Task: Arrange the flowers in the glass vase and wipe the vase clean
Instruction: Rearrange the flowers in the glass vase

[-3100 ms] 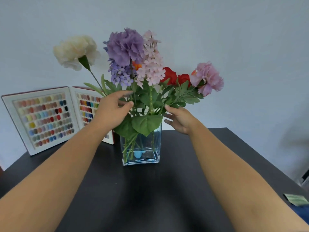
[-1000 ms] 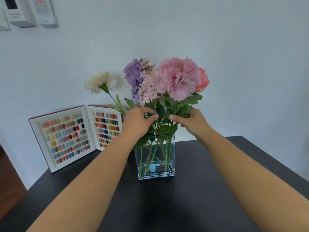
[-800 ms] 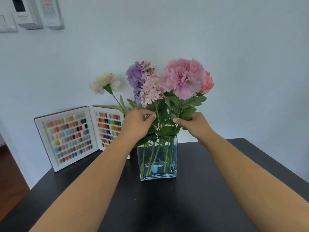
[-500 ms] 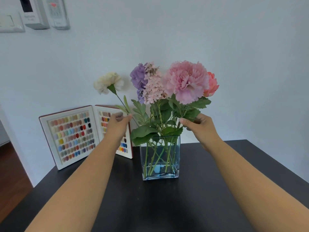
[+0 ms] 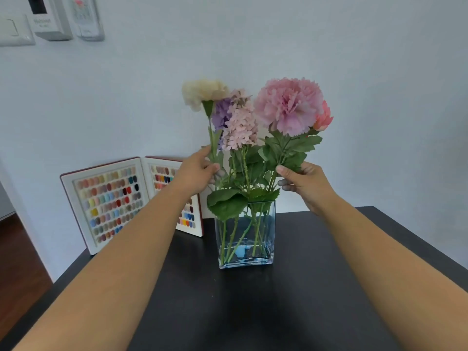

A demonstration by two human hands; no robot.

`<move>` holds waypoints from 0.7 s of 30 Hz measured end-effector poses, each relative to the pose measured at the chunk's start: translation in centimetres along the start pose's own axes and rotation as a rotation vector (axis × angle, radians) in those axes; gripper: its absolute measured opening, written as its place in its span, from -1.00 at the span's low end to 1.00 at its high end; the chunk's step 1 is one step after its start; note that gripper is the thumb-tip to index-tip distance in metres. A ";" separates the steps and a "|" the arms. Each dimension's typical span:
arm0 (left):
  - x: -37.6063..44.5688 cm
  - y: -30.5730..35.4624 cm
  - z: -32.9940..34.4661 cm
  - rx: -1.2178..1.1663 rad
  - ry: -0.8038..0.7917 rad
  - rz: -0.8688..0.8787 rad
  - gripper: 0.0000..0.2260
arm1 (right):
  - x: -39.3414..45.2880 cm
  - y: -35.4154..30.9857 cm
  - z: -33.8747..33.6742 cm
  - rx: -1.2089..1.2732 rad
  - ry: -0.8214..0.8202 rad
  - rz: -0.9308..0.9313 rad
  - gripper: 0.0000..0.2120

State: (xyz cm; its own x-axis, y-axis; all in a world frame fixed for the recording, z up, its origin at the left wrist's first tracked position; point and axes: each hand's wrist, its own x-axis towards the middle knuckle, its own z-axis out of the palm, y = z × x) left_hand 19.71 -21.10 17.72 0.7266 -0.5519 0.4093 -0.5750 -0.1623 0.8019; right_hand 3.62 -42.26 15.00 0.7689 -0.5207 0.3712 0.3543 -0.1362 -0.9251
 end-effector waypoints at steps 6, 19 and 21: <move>-1.8 -0.5 0.6 0.128 0.063 0.040 -0.57 | -1.1 0.7 0.2 -0.043 0.054 -0.041 -0.95; -8.5 -2.2 1.2 0.428 0.157 0.398 -0.71 | -6.9 3.7 2.0 -0.363 0.277 -0.282 -0.76; -7.8 -2.0 0.8 0.367 0.205 0.396 -0.82 | -6.5 3.5 2.4 -0.591 0.222 -0.371 -0.70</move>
State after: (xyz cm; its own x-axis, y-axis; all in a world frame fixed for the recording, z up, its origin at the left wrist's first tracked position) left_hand 14.88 -17.09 12.63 0.4665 -0.4643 0.7529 -0.8842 -0.2694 0.3816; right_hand 1.14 -37.37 9.52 0.5060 -0.5017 0.7016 0.1764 -0.7361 -0.6535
